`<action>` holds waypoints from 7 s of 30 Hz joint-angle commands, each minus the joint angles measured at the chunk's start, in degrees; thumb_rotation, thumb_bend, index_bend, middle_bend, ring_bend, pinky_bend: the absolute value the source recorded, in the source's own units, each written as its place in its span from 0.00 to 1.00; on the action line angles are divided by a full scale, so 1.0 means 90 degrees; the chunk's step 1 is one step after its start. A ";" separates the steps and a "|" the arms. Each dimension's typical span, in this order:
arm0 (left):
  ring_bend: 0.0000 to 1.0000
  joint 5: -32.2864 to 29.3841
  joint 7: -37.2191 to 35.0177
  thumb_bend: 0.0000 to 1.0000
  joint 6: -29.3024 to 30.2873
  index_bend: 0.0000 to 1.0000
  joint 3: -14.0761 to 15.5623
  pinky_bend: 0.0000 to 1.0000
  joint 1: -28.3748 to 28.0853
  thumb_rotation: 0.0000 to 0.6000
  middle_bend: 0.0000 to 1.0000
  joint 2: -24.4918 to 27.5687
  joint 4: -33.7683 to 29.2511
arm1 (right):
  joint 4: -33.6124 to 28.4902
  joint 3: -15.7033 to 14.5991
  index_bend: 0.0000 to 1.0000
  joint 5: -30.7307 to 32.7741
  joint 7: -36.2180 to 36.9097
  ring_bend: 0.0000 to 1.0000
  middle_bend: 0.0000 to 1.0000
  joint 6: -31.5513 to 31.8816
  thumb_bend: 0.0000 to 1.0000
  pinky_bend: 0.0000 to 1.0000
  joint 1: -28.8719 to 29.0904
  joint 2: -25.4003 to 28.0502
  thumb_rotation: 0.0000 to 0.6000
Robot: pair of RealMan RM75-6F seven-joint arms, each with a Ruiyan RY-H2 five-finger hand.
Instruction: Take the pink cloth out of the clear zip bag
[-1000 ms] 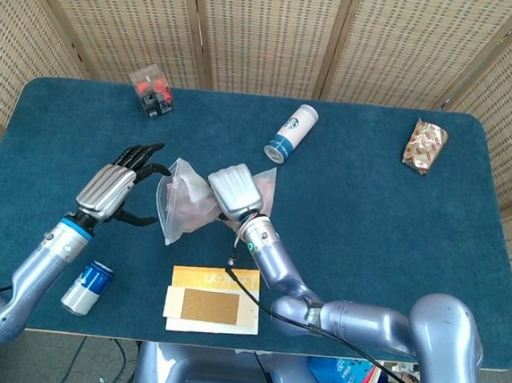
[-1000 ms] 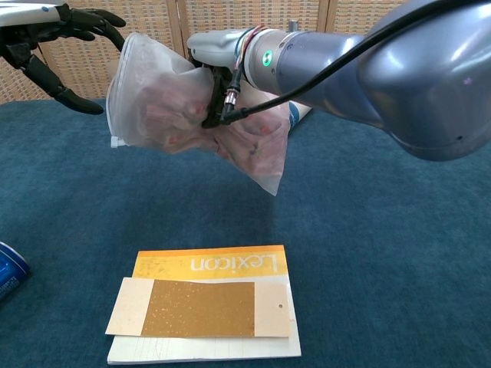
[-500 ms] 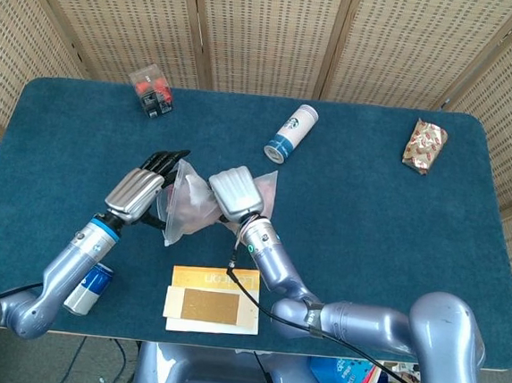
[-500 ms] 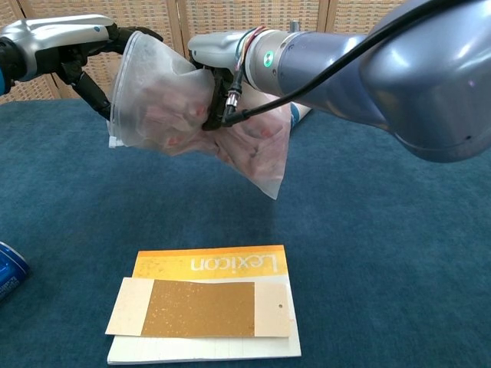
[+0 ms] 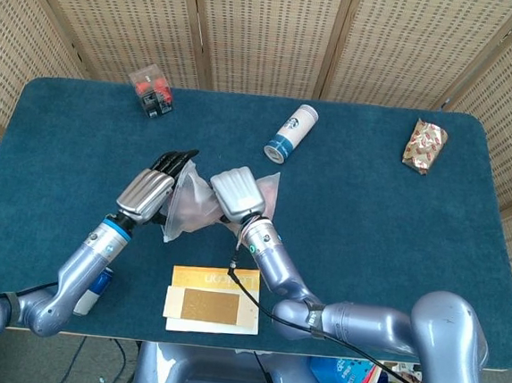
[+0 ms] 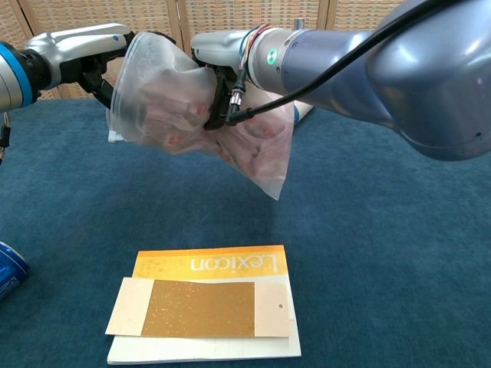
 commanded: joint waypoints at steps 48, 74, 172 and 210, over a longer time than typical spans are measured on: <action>0.00 0.0680 -0.1517 0.33 -0.0172 0.72 -0.0294 0.00 -0.0724 1.00 0.00 -0.0900 0.0889 | -0.0036 -0.2994 0.00 -0.2706 -0.0096 0.00 0.00 0.0791 0.00 0.00 -0.2329 0.2111 1.00; 0.00 -0.0434 -0.2130 0.33 -0.1062 0.72 -0.0440 0.00 -0.1006 1.00 0.00 -0.1340 0.1513 | 0.2176 -0.4506 0.26 -0.8543 0.0261 0.53 0.58 0.1903 0.00 0.75 -0.2631 0.1864 1.00; 0.00 -0.0719 -0.2643 0.33 -0.0933 0.73 -0.0515 0.00 -0.0162 1.00 0.00 0.0533 0.1355 | 0.2401 -0.1931 0.90 -0.6235 -0.2070 0.82 0.92 -0.0165 0.80 1.00 -0.3346 0.1190 1.00; 0.00 -0.0160 -0.3356 0.29 -0.0578 0.00 -0.0085 0.00 0.1186 1.00 0.00 0.2087 0.1684 | 0.1642 -0.1942 0.00 -0.5722 -0.1545 0.00 0.00 0.0745 0.00 0.00 -0.4120 0.1810 1.00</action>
